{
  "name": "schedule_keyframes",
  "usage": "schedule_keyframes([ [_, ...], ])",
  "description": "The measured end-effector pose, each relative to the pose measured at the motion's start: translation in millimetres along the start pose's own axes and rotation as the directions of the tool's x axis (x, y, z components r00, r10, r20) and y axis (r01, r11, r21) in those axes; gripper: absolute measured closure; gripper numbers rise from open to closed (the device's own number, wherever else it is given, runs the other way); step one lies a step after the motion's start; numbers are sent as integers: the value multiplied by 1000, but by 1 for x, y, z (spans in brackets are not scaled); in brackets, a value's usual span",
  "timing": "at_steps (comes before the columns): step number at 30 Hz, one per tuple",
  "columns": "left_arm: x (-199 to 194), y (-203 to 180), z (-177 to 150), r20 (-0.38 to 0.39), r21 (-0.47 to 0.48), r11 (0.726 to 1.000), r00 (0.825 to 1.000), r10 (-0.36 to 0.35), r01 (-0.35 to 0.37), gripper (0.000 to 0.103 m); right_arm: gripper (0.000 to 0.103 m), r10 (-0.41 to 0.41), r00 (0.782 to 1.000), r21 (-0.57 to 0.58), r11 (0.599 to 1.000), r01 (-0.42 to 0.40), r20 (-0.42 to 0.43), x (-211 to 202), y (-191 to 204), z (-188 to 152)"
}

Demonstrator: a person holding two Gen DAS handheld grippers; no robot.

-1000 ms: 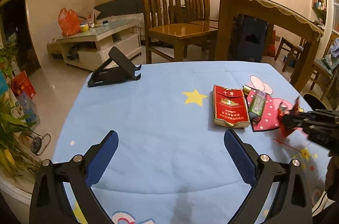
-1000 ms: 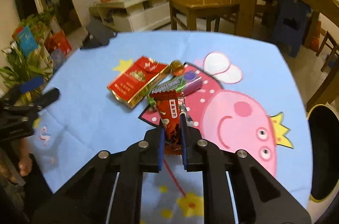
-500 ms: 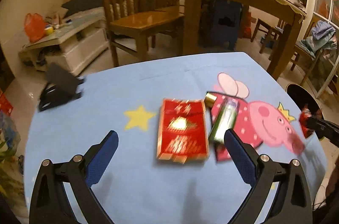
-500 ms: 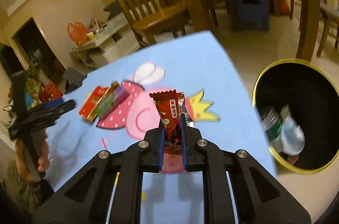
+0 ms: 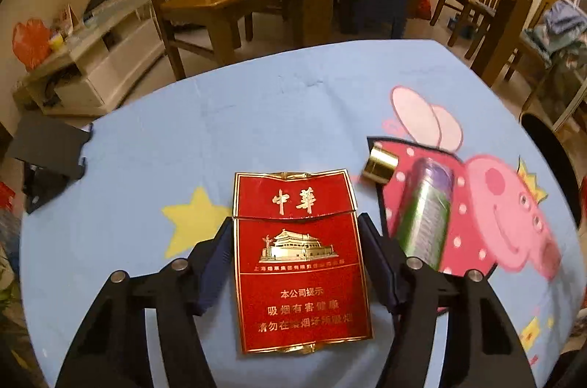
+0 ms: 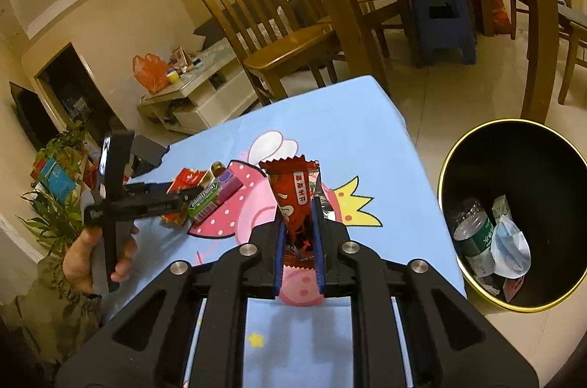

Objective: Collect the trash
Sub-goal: 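Carry the wrapper and cigarette pack to the bin and release both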

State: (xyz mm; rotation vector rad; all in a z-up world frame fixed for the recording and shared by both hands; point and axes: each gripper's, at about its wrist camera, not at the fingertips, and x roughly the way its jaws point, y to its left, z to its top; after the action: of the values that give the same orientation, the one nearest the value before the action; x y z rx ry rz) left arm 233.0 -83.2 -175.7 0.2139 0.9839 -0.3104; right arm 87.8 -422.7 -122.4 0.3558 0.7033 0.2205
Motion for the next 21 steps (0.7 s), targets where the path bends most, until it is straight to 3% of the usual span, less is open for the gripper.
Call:
schedule_keyframes([
  [3, -12, -6, -15, 32, 34, 997, 997, 69, -70, 40, 90, -2, 1000, 5, 1000, 2, 13, -1, 1, 2],
  [7, -32, -2, -43, 48, -35, 998, 997, 55, -54, 40, 90, -21, 999, -8, 1000, 21, 32, -7, 2, 3],
  [11, -70, -6, -57, 120, -108, 993, 990, 68, -55, 40, 90, -56, 996, -36, 998, 58, 64, -12, 7, 4],
  [16, -119, -53, -40, 250, -28, 999, 967, 39, -33, 40, 90, -149, 984, -63, 986, 155, 97, -21, 2, 7],
  [21, -141, -116, -28, 299, 59, 998, 953, -38, 21, 40, 90, -286, 946, -6, 957, 290, 150, -38, -35, 17],
])
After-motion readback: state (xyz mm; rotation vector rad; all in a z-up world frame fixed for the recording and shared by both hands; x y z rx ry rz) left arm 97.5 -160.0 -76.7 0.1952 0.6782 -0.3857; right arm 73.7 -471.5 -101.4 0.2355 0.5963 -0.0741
